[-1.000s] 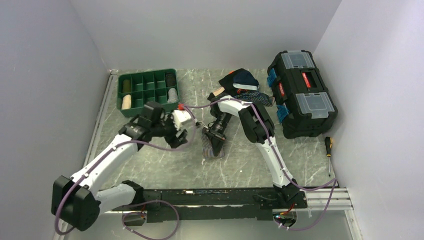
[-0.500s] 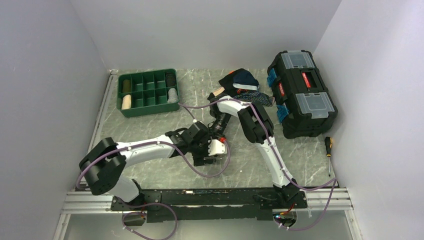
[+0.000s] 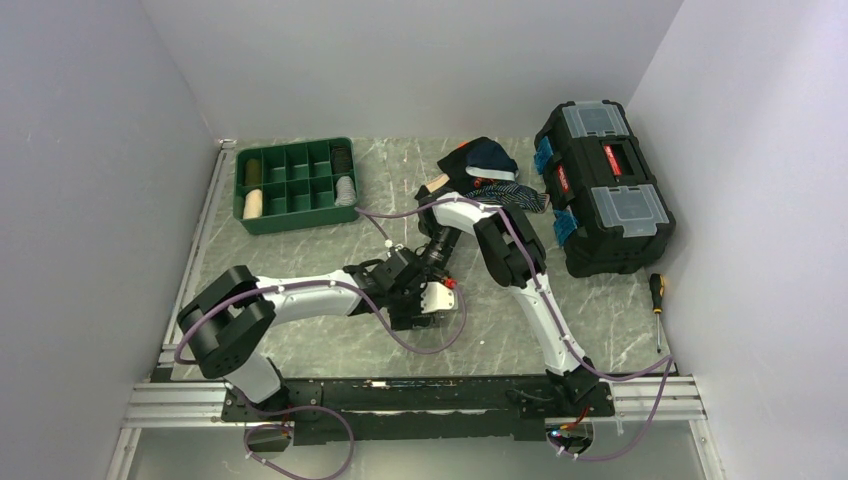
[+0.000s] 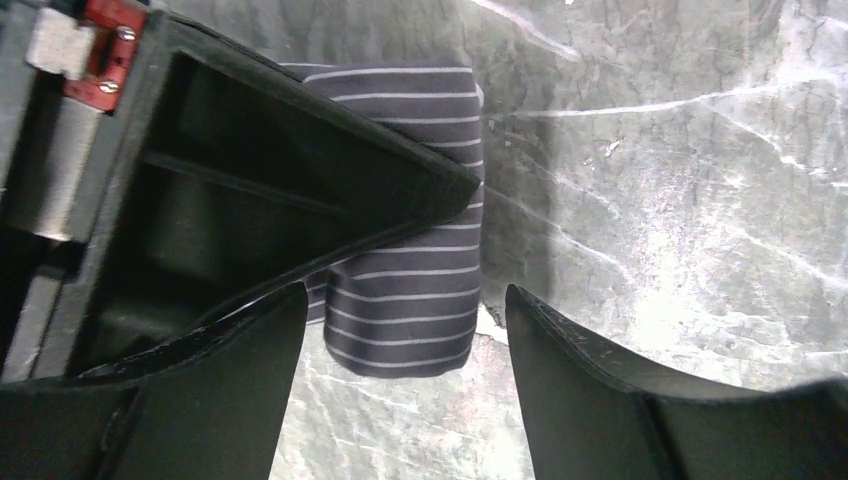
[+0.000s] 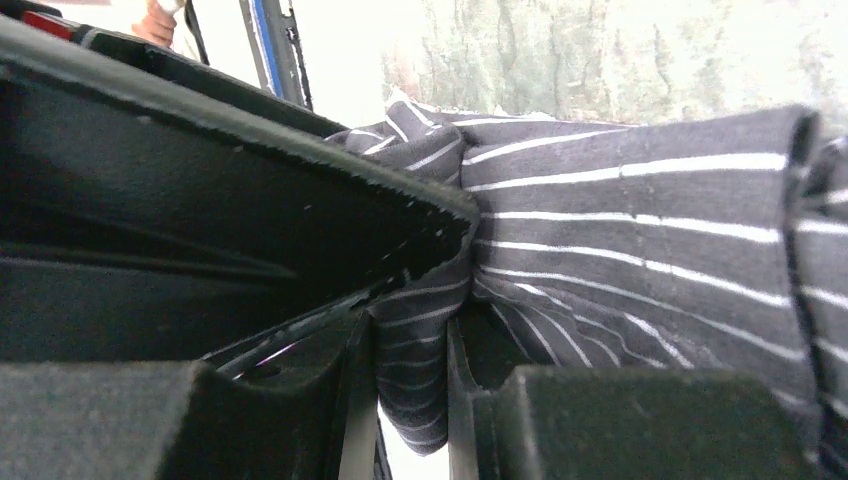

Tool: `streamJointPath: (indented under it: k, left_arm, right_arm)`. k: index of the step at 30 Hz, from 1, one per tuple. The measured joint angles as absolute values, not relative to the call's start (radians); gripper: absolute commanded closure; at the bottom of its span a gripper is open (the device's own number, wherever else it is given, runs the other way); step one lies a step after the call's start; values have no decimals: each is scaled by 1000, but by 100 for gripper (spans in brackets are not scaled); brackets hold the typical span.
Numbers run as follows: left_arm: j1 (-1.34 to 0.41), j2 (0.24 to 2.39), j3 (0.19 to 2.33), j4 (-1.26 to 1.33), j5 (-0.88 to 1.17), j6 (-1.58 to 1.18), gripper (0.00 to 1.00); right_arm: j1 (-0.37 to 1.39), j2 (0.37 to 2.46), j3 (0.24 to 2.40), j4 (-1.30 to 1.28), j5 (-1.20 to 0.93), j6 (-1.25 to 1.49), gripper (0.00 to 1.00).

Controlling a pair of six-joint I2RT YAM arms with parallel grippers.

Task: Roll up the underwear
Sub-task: Roll the underwear to the center of the board.

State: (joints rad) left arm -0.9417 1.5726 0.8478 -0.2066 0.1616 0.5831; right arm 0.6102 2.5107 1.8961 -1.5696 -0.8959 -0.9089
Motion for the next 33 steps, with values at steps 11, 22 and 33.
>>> streamJointPath:
  k: [11,22,33]
  left_arm:
    - [-950,1627,849,-169,160,564,67]
    - [-939,1636,865,-179,202,565,100]
    - [-932,1662,870,-113,274,565,100]
  right_arm:
    - [611,2521,1903,-1583,-899,-905,86]
    - [601,2491,1880,-1584,-899,-882,50]
    - [512,2309,1821,-1451,-804,-871,44]
